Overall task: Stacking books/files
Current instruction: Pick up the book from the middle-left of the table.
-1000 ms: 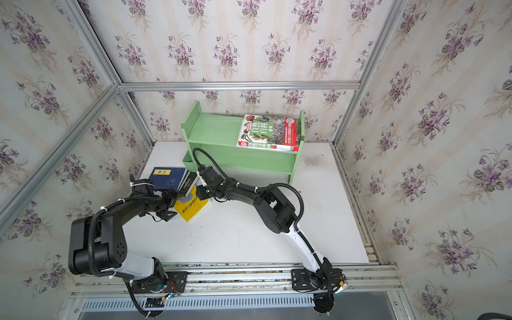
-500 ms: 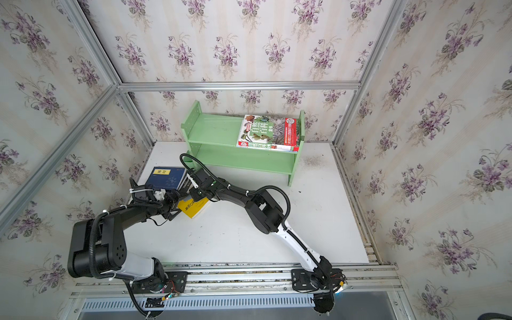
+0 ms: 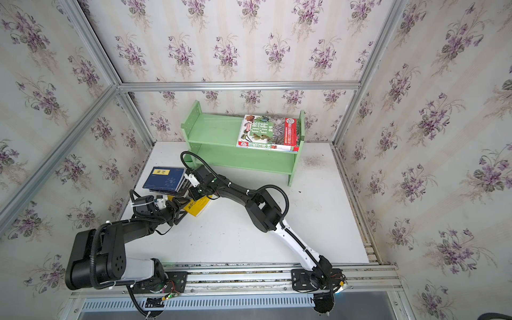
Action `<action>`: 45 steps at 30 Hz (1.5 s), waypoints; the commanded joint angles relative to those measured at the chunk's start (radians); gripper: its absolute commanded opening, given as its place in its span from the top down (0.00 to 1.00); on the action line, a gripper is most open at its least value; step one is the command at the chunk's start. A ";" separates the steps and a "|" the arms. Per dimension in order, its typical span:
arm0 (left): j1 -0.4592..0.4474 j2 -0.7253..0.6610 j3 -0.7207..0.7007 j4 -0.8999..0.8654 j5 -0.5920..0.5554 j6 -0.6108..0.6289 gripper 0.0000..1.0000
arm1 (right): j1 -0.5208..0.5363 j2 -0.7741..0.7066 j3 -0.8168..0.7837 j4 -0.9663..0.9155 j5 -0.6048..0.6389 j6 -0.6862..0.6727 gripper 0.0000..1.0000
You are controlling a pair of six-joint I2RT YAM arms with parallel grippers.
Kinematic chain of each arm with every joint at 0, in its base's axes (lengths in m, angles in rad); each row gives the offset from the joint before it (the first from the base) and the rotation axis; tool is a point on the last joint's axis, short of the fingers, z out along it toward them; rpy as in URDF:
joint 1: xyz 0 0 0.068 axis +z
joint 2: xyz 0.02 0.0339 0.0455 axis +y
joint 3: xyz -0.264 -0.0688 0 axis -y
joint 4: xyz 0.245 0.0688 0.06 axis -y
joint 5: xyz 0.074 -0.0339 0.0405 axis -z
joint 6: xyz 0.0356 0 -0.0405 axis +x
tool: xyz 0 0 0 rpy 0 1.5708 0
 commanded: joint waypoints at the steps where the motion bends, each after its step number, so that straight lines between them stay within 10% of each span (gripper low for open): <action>1: 0.000 -0.010 -0.012 0.169 0.026 -0.063 0.33 | -0.013 0.031 -0.020 -0.320 -0.052 0.056 0.76; 29: -0.088 0.098 -0.078 0.524 -0.107 -0.319 0.65 | -0.025 -0.021 -0.138 -0.330 -0.145 0.027 0.76; 40: -0.103 0.031 -0.073 0.491 -0.095 -0.340 0.86 | -0.037 -0.221 -0.160 -0.337 -0.048 -0.004 0.62; 45: -0.104 -0.219 -0.017 0.126 -0.122 -0.276 0.94 | -0.039 -0.393 -0.134 -0.343 0.008 -0.019 0.47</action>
